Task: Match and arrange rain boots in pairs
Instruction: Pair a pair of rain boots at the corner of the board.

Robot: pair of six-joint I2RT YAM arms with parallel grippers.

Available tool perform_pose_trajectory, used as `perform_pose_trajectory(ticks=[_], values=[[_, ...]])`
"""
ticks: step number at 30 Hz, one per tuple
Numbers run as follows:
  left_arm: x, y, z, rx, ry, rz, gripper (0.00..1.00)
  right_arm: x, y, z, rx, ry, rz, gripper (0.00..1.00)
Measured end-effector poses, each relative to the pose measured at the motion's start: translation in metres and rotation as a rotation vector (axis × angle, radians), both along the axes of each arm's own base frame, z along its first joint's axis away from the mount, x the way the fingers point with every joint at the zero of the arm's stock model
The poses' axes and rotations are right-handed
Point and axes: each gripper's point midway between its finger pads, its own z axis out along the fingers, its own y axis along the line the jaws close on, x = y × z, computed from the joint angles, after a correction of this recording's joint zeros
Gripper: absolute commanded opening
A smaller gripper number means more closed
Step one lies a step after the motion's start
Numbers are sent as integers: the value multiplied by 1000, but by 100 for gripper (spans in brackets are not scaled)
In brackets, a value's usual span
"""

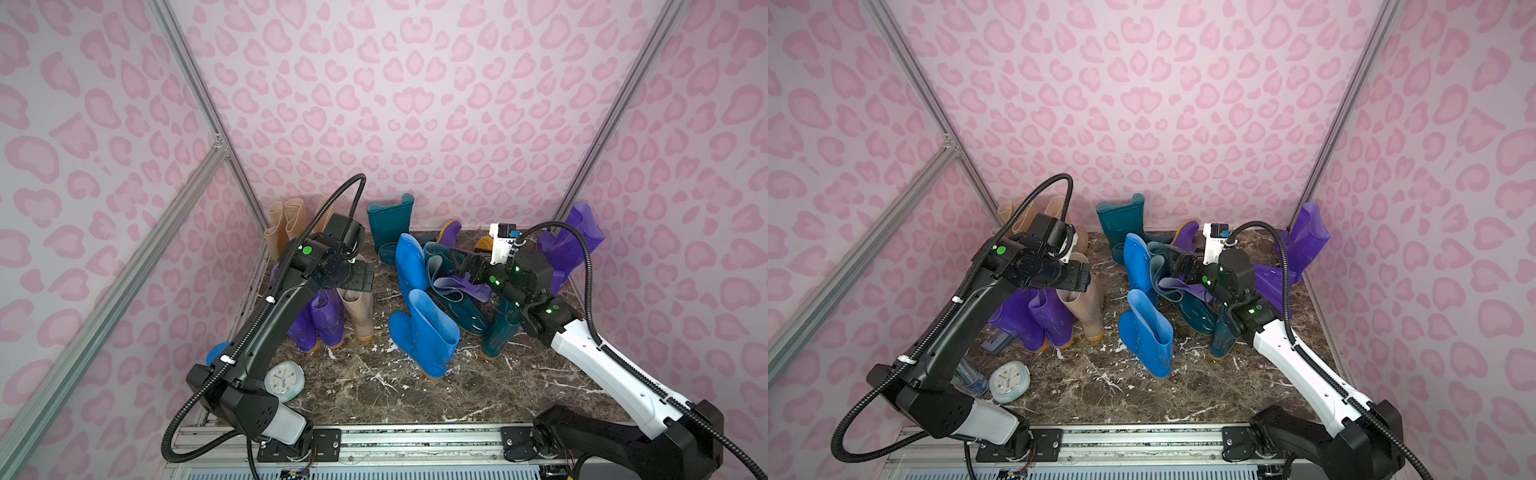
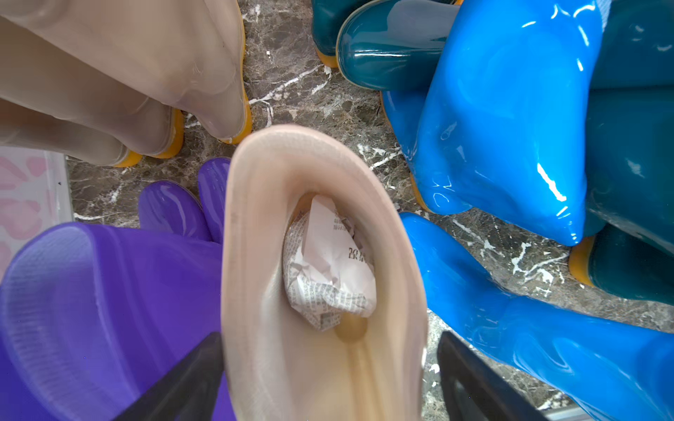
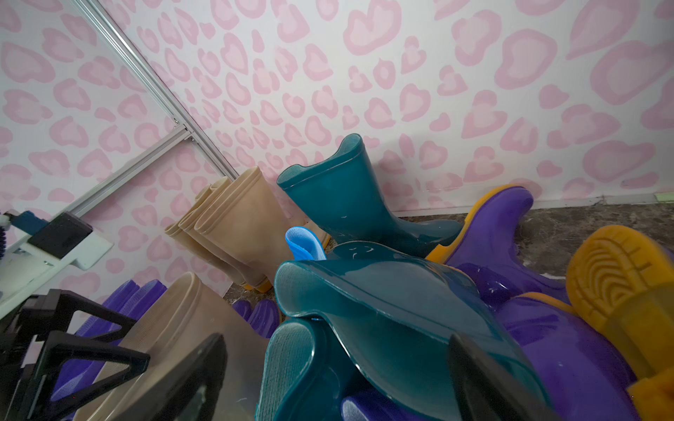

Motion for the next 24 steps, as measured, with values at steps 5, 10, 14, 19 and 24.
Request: perform_pose_trajectory(ticks=[5, 10, 14, 19, 24], values=[[0, 0, 0, 3, -3, 1, 91, -1, 2, 0, 1, 2, 10, 96], [-4, -1, -19, 9, 47, 0, 84, -3, 2, 3, 7, -4, 19, 95], [-5, -6, -31, -13, 77, 4, 54, -4, 2, 5, 10, -9, 23, 94], [15, -18, -32, -32, 51, -1, 2, -5, 3, 2, 12, 0, 30, 92], [48, -9, -18, 64, -37, 18, 2, -8, 3, 5, 26, -3, 37, 92]])
